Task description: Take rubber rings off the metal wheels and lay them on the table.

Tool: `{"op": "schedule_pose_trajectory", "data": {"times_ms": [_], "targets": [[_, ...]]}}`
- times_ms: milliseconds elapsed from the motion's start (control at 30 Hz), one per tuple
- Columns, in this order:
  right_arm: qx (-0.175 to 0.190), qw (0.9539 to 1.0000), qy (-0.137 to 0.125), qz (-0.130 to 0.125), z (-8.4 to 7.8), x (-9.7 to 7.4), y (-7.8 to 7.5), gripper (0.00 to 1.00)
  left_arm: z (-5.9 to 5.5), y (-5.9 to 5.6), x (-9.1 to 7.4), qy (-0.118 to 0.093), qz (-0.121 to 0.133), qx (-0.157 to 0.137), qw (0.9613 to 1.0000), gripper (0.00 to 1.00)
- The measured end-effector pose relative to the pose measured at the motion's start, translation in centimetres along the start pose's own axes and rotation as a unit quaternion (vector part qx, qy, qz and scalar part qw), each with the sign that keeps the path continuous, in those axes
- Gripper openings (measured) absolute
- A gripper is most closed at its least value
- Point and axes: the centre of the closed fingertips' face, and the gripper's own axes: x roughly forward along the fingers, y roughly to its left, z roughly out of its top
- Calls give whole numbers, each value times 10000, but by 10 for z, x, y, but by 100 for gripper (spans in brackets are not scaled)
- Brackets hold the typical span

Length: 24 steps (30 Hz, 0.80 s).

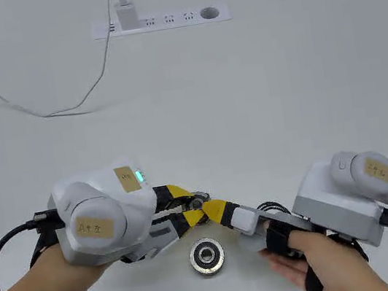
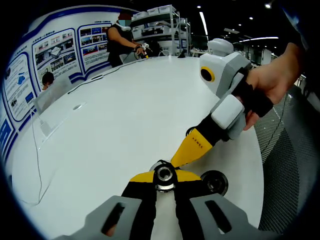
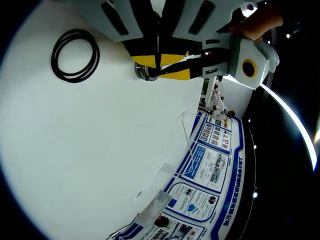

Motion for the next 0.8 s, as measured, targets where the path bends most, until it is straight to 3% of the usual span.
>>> {"op": "schedule_pose_trajectory", "data": {"times_ms": [800], "targets": [[-173,9994,122,286,-2,-3,8,0,0,0,-1,-14,33,-6,10000,13]]}}
